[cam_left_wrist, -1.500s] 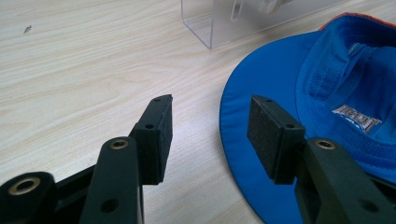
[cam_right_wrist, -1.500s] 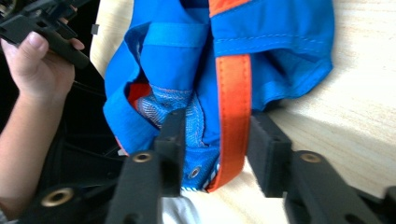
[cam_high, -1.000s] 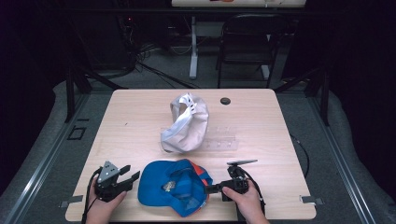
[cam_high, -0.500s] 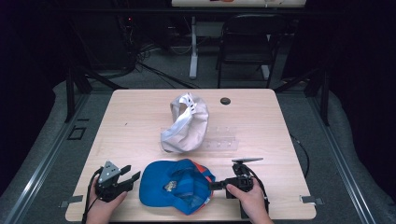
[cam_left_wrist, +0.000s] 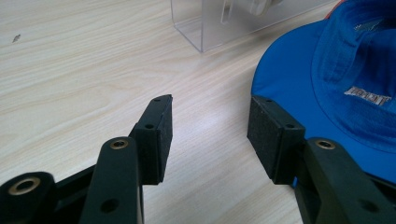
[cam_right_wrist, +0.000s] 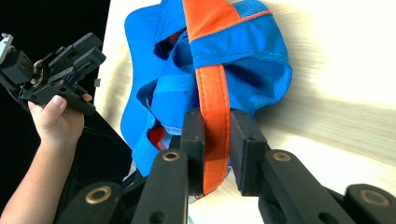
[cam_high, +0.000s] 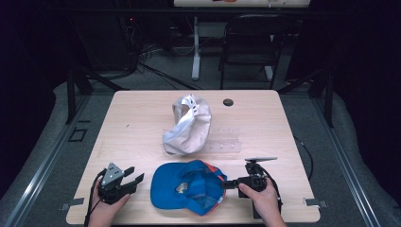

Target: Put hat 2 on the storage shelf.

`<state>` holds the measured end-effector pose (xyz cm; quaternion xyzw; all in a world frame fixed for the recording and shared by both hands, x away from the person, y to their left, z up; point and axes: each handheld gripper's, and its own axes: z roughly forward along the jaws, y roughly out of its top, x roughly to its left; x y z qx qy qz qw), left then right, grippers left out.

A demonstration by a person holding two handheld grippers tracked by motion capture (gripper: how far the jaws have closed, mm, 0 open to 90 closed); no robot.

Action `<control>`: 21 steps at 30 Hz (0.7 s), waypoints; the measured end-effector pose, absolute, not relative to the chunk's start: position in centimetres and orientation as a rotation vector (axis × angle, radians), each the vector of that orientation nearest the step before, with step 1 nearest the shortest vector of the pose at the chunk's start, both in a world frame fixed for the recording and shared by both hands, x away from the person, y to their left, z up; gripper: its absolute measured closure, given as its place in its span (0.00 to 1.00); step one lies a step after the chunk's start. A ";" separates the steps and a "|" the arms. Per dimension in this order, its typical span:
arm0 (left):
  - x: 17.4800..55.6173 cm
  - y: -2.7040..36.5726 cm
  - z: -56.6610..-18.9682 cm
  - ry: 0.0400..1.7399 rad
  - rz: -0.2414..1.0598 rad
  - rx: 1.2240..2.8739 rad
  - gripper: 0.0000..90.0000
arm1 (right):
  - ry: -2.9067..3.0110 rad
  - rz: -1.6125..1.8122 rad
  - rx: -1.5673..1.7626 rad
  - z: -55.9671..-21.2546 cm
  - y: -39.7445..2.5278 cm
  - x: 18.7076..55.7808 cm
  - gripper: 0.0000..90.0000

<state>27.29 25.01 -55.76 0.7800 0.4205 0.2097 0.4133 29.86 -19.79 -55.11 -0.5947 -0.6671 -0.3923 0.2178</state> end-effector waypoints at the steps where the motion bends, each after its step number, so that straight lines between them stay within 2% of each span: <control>1: 27.4 24.9 -55.8 1.054 0.523 1.965 0.57 | -1.840 -1.088 -1.671 -55.0 -19.9 29.8 0.86; 10: 28.0 23.9 -55.8 1.020 0.509 1.977 0.57 | -1.791 -1.130 -1.768 -54.5 -22.1 29.2 0.86; 21: 28.5 23.1 -55.7 0.988 0.494 1.998 0.57 | -1.912 -1.006 -1.810 -52.9 -24.4 29.6 0.86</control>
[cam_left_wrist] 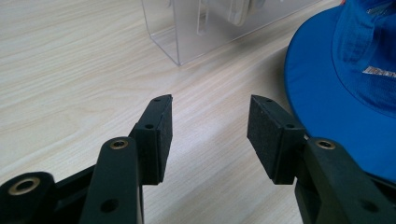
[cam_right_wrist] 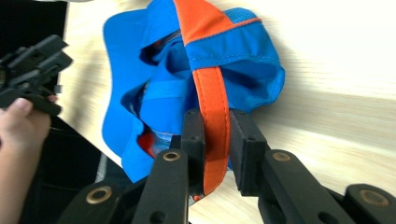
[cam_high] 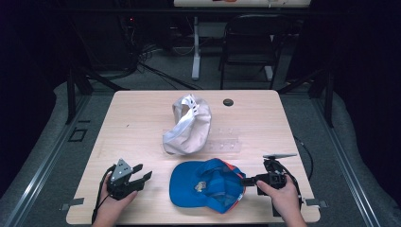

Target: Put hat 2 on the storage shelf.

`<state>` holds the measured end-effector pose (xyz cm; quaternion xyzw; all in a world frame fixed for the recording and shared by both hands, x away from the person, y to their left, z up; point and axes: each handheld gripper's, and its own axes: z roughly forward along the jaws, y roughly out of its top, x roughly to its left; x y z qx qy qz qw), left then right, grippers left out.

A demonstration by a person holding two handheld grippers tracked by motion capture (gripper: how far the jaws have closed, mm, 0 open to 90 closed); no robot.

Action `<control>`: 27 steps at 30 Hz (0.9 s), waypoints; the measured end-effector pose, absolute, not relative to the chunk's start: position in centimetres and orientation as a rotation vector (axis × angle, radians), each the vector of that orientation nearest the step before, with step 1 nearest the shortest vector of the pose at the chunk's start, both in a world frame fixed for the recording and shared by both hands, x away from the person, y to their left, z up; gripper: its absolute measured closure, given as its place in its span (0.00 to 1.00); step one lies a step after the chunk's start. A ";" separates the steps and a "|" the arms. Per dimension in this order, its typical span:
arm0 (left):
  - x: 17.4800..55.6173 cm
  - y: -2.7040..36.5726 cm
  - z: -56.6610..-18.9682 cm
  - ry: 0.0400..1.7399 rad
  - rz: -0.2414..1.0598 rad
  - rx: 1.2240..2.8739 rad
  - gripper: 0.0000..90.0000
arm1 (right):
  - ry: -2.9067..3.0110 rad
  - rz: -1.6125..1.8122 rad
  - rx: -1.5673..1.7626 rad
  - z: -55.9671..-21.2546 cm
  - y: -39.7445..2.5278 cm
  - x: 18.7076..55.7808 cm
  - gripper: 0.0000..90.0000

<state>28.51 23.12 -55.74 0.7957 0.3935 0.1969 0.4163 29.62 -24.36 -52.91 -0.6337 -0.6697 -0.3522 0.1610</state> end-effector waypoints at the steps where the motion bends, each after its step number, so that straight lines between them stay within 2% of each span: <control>1: 28.5 23.1 -55.7 0.984 0.495 1.999 0.57 | -1.915 -1.000 -1.823 -52.7 -24.4 29.6 0.86; 12: 28.5 22.8 -55.9 0.986 0.492 2.004 0.57 | -2.044 -0.864 -1.861 -48.5 -24.8 31.0 0.86; 27: 28.5 22.9 -56.1 0.987 0.477 2.004 0.57 | -2.223 -0.561 -1.956 -42.1 -22.3 32.7 0.86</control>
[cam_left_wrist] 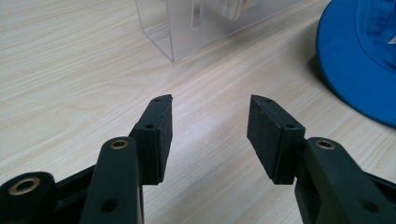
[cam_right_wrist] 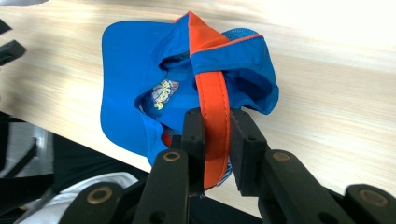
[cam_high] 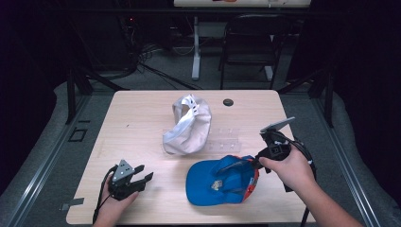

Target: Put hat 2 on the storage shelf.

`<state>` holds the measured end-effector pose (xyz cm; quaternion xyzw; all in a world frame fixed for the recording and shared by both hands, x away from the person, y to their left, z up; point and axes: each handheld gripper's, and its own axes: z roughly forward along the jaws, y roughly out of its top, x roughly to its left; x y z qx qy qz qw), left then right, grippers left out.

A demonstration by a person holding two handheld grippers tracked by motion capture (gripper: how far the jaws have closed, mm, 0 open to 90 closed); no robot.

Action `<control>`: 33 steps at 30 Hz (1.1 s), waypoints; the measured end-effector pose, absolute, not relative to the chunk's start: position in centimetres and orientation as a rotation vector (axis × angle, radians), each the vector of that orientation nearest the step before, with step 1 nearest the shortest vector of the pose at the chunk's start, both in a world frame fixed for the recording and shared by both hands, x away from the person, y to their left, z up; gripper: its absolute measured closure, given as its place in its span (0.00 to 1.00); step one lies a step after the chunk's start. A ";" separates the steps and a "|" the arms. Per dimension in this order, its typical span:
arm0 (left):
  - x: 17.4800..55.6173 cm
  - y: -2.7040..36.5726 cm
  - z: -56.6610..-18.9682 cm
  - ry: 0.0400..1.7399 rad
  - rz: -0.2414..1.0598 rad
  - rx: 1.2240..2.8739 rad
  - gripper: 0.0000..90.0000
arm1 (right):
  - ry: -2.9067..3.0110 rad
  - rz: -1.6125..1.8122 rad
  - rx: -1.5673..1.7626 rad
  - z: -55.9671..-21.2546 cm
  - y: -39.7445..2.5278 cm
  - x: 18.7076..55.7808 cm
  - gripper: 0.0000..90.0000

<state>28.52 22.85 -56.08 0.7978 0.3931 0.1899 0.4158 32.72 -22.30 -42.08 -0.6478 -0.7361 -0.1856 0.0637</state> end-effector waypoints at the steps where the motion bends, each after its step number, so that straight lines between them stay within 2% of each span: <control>1: 28.5 22.8 -56.1 0.982 0.477 2.008 0.57 | -2.250 -0.525 -1.947 -41.7 -22.2 32.9 0.86; 8: 28.6 23.0 -56.1 0.990 0.469 2.011 0.57 | -2.342 -0.405 -1.957 -38.6 -21.3 33.6 0.87; 21: 28.7 23.2 -56.1 0.990 0.474 2.018 0.57 | -2.380 -0.437 -1.928 -33.4 -19.5 34.2 0.87; 33: 28.7 23.1 -56.2 0.994 0.472 2.015 0.57 | -1.993 -0.695 -1.827 -32.7 -21.8 35.2 0.87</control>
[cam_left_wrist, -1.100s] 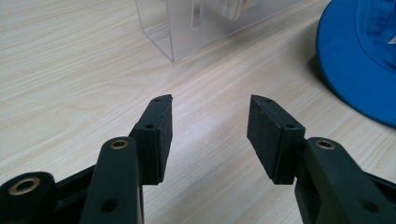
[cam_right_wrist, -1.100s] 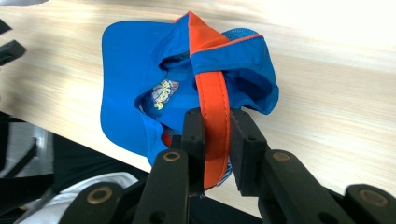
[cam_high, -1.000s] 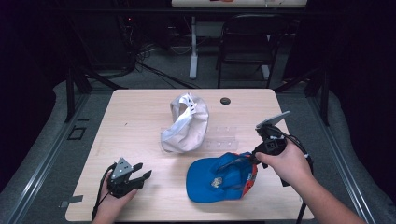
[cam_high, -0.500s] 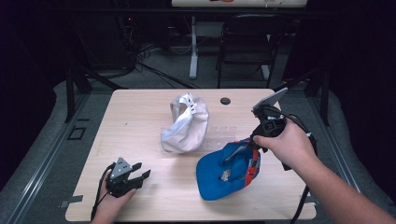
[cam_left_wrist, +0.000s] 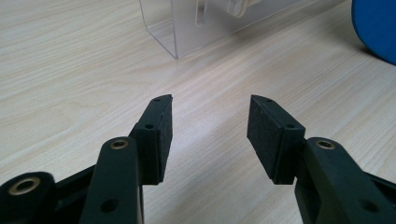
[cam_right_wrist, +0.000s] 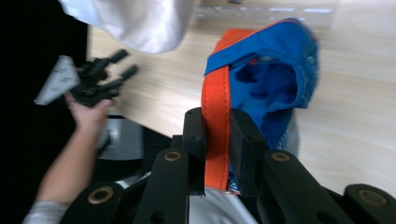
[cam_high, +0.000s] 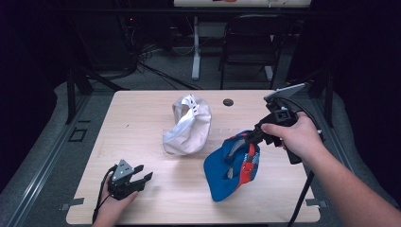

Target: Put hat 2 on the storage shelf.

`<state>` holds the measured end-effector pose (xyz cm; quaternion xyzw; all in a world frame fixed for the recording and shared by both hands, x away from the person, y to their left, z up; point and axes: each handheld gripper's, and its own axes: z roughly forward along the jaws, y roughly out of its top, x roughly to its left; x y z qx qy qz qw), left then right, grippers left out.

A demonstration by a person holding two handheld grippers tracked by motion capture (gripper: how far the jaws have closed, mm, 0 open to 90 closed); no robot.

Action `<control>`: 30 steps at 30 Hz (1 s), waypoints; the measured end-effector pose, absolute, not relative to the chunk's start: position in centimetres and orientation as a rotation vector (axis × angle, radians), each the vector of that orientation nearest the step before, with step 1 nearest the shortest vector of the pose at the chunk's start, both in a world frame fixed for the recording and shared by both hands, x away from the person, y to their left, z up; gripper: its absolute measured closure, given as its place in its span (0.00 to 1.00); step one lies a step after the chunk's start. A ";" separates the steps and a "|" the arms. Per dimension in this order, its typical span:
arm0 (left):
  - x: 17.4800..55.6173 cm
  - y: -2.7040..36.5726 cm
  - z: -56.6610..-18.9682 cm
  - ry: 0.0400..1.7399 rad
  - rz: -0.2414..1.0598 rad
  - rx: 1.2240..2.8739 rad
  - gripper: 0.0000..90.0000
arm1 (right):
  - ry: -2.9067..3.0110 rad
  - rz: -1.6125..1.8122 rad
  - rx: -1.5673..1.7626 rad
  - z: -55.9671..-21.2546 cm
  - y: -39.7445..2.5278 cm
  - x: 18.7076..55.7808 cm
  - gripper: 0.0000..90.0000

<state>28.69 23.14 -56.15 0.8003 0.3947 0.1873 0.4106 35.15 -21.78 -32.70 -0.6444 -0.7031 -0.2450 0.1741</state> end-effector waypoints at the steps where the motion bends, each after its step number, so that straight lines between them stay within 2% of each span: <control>1: 28.7 23.1 -56.2 0.993 0.472 2.014 0.57 | -1.993 -0.695 -1.827 -32.7 -21.8 35.2 0.87; 15: 28.7 23.2 -56.1 0.992 0.479 2.017 0.57 | -1.586 -0.992 -1.701 -33.8 -26.2 35.4 0.87; 30: 28.7 23.0 -56.2 0.991 0.480 2.017 0.57 | -1.497 -1.237 -1.733 -30.6 -27.9 36.7 0.87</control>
